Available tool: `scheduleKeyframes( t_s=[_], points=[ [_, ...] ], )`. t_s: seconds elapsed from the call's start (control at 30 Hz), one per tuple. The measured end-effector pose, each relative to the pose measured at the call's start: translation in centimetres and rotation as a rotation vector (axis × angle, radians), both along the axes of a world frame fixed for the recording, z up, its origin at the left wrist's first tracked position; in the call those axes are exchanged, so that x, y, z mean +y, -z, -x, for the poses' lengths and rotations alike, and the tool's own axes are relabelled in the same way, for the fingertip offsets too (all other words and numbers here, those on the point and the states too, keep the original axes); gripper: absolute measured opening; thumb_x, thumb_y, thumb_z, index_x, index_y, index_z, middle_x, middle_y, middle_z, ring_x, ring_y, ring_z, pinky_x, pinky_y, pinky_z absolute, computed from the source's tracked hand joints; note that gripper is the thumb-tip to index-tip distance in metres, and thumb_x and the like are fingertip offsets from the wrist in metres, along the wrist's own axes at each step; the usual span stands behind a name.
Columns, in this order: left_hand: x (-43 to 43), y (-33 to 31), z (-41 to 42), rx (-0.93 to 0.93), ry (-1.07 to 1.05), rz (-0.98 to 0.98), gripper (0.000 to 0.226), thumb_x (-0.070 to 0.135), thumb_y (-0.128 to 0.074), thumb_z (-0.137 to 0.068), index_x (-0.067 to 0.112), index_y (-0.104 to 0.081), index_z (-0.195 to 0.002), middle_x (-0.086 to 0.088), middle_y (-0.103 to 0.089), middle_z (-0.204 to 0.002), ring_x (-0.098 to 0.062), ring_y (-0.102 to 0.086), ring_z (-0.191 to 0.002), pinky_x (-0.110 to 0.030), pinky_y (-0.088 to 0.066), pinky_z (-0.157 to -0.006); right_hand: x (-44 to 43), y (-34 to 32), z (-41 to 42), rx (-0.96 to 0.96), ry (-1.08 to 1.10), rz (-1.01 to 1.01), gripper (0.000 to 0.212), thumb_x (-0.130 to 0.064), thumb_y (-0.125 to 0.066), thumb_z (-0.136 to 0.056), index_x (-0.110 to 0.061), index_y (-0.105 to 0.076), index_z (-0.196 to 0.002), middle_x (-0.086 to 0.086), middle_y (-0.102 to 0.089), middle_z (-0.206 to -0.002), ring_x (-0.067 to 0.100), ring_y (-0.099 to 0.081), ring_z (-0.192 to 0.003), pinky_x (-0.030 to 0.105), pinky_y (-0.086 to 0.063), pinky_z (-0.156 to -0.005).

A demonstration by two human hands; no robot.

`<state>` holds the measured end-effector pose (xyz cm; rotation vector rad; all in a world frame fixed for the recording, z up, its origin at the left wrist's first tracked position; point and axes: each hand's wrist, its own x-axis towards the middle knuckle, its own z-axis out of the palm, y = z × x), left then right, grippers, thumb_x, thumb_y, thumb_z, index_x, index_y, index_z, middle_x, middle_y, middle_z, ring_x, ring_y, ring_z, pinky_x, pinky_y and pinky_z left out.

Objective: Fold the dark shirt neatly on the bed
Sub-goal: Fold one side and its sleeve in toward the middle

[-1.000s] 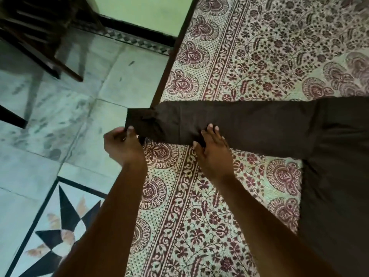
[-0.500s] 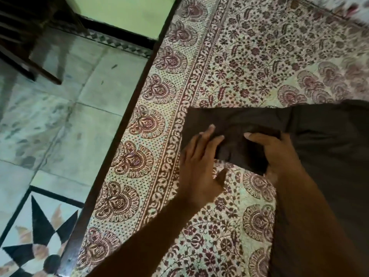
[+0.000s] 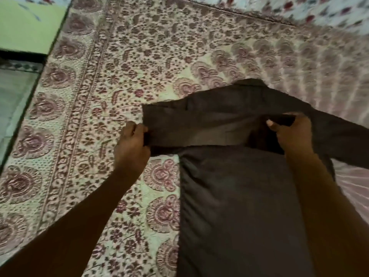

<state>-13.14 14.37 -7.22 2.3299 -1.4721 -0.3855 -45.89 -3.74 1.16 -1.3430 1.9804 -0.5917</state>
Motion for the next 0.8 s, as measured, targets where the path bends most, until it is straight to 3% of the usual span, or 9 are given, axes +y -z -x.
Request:
scheduleKeyframes(
  t_s=[0.17,0.27,0.47,0.8],
  points=[
    [-4.3,-0.8,9.5,0.040,0.088,0.186,0.037,0.024,-0.055,-0.083,0.008,-0.063,-0.115,-0.018,-0.058,-0.122,-0.041,-0.059,-0.103,-0.049,-0.053,-0.076,-3.2,1.4,10.3,0.174,0.014,0.023,0.039,-0.010,-0.069,-0.097,-0.001,-0.054,-0.131,0.022,-0.059,-0.134,0.038,-0.056,-0.126,0.042,-0.048,-0.099],
    [-6.9,-0.5,14.6,-0.045,0.159,0.254,0.039,0.031,-0.053,-0.093,0.009,-0.065,-0.122,-0.017,-0.056,-0.130,-0.041,-0.054,-0.110,-0.053,-0.051,-0.088,-5.1,2.4,14.5,0.203,0.081,0.058,0.034,-0.003,-0.057,-0.100,-0.003,-0.052,-0.133,0.023,-0.059,-0.135,0.039,-0.058,-0.124,0.042,-0.049,-0.095],
    [-10.4,2.1,21.2,-0.083,0.292,0.179,0.043,0.034,-0.051,-0.098,0.019,-0.069,-0.134,-0.006,-0.049,-0.158,-0.037,-0.045,-0.136,-0.058,-0.043,-0.096,-8.2,3.5,20.3,0.355,0.129,0.169,0.034,-0.010,-0.061,-0.098,-0.008,-0.057,-0.132,0.023,-0.064,-0.128,0.042,-0.060,-0.120,0.047,-0.052,-0.092],
    [-13.2,5.6,25.3,-0.166,0.515,0.121,0.049,0.035,-0.044,-0.098,0.017,-0.067,-0.137,-0.011,-0.048,-0.159,-0.033,-0.048,-0.144,-0.053,-0.045,-0.101,-13.2,4.6,26.5,0.316,0.183,0.123,0.041,0.002,-0.056,-0.091,-0.006,-0.053,-0.132,0.023,-0.062,-0.129,0.039,-0.063,-0.119,0.041,-0.051,-0.096]
  ],
)
